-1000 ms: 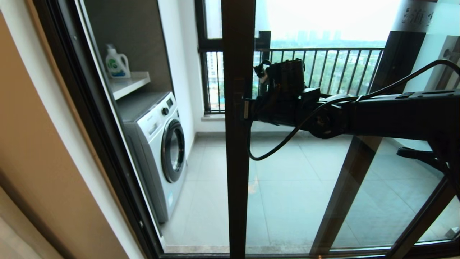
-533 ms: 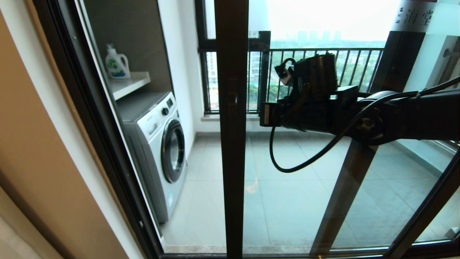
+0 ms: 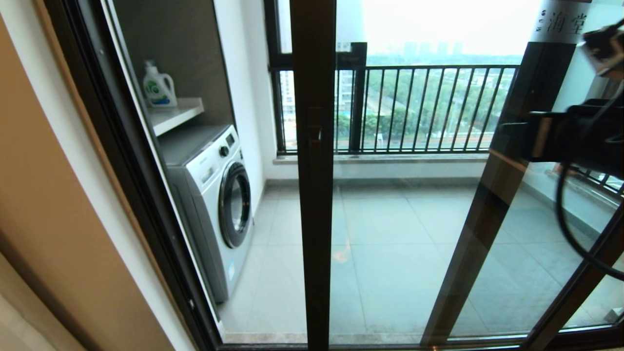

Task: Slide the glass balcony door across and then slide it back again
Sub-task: Close the slid door

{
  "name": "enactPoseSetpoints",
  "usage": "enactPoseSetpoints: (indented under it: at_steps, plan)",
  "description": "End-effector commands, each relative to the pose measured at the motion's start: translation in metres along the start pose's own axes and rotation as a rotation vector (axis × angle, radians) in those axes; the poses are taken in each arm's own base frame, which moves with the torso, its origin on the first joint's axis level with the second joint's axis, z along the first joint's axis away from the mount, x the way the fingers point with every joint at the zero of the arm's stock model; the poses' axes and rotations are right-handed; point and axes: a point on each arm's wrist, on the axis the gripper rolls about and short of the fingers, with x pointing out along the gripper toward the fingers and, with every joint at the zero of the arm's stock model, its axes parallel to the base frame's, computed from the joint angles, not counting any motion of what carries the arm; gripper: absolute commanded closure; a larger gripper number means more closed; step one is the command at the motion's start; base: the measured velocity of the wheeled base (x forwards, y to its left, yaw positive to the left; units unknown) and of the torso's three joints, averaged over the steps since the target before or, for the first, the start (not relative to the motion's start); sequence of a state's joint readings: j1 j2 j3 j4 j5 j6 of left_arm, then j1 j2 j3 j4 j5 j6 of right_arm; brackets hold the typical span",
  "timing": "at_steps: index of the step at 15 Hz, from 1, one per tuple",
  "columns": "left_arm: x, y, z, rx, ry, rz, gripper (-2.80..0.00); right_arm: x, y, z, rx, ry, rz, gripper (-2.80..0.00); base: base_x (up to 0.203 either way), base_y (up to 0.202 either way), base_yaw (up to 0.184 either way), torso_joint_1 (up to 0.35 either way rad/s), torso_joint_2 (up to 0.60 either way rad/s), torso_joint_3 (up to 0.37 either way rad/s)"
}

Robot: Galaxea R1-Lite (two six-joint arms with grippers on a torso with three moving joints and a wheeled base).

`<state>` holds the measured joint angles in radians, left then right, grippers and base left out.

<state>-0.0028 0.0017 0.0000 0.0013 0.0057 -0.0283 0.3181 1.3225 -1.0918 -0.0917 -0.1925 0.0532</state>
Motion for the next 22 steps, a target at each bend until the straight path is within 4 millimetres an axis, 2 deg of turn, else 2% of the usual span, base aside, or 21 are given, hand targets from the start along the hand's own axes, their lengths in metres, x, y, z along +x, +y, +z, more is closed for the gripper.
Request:
enactPoseSetpoints:
  at_steps: [1,4,6,8,10,13,14,15,19,22]
  plan:
    - [0.000,0.000,0.000,0.000,0.000,-0.001,0.00,-0.097,-0.032,0.011,-0.103,-0.196,-0.166,0.00,0.000,0.000,0.000,0.000,0.00,0.000]
    - [0.000,0.000,0.000,0.000,0.000,0.000,0.00,-0.176,-0.044,0.002,-0.214,-0.300,-0.338,0.00,0.000,0.000,0.000,0.000,0.00,0.000]
    - [0.000,0.000,0.000,-0.001,0.000,0.000,0.00,-0.229,-0.045,-0.013,-0.260,-0.370,-0.418,0.00,0.000,0.000,0.000,0.000,0.00,0.000]
    - [0.000,0.000,0.000,-0.001,-0.001,0.002,0.00,-0.272,-0.042,-0.033,-0.292,-0.424,-0.484,0.00,0.000,0.000,0.000,0.000,0.00,0.000]
    - [0.000,0.000,0.000,-0.001,0.000,0.000,0.00,-0.307,-0.036,-0.060,-0.332,-0.464,-0.512,0.00,0.000,0.000,0.000,0.000,0.00,0.000]
    - [0.000,0.000,0.000,0.001,0.000,0.002,0.00,-0.339,-0.027,-0.104,-0.404,-0.510,-0.399,0.00,0.000,0.000,0.000,0.000,0.00,0.000]
    - [0.000,0.000,0.000,-0.001,0.000,0.001,0.00,-0.341,-0.024,-0.122,-0.432,-0.502,-0.315,0.00,0.000,0.000,0.000,0.000,0.00,0.000]
    - [0.000,0.000,0.000,-0.001,0.000,0.002,0.00,-0.332,-0.024,-0.140,-0.442,-0.441,-0.228,0.00,0.000,0.000,0.000,0.000,0.00,0.000]
    - [0.000,0.000,0.000,-0.001,0.000,0.001,0.00,-0.276,-0.027,-0.189,-0.230,-0.171,0.022,0.00,0.000,0.000,0.000,0.000,0.00,0.000]
    - [0.000,0.000,0.000,-0.001,0.000,0.000,0.00,-0.234,-0.033,-0.229,-0.147,-0.061,0.043,0.00,0.000,0.000,0.000,0.000,0.00,0.000]
